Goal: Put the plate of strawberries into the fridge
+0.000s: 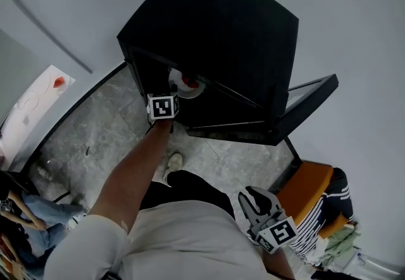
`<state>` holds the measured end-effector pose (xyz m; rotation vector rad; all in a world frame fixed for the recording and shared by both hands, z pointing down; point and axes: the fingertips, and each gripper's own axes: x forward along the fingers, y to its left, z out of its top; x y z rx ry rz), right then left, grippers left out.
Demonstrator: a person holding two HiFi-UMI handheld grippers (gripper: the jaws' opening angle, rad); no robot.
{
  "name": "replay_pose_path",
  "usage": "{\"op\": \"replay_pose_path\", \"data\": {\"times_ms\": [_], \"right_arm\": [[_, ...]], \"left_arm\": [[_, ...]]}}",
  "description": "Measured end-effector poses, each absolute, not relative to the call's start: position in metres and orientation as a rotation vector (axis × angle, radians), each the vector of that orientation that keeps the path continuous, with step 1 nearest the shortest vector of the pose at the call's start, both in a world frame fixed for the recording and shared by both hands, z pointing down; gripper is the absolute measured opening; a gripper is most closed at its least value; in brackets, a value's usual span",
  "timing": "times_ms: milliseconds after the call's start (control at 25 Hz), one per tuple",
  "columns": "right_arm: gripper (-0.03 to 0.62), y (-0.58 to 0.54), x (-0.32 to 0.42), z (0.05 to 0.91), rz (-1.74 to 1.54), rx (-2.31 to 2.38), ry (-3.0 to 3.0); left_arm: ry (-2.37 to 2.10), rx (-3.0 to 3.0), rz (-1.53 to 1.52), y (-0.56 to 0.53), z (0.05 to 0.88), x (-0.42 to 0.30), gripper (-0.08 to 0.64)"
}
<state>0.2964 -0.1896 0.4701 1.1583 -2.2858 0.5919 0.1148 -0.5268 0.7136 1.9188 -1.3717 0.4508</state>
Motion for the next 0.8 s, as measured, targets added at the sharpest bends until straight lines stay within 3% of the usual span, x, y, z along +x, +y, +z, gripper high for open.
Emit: {"op": "replay_pose_path", "data": {"times_ms": [440, 800], "right_arm": [[0.089, -0.185, 0.218, 0.459, 0.512, 1.087, -2.42], [0.087, -0.133, 0.129, 0.465, 0.529, 1.083, -2.458]], "left_arm": [[-1.005, 2.038, 0.175, -0.409, 0.611, 0.065, 0.128], [-0.716, 2.163, 0.067, -0.265, 0.524, -0.018, 0.014]]}}
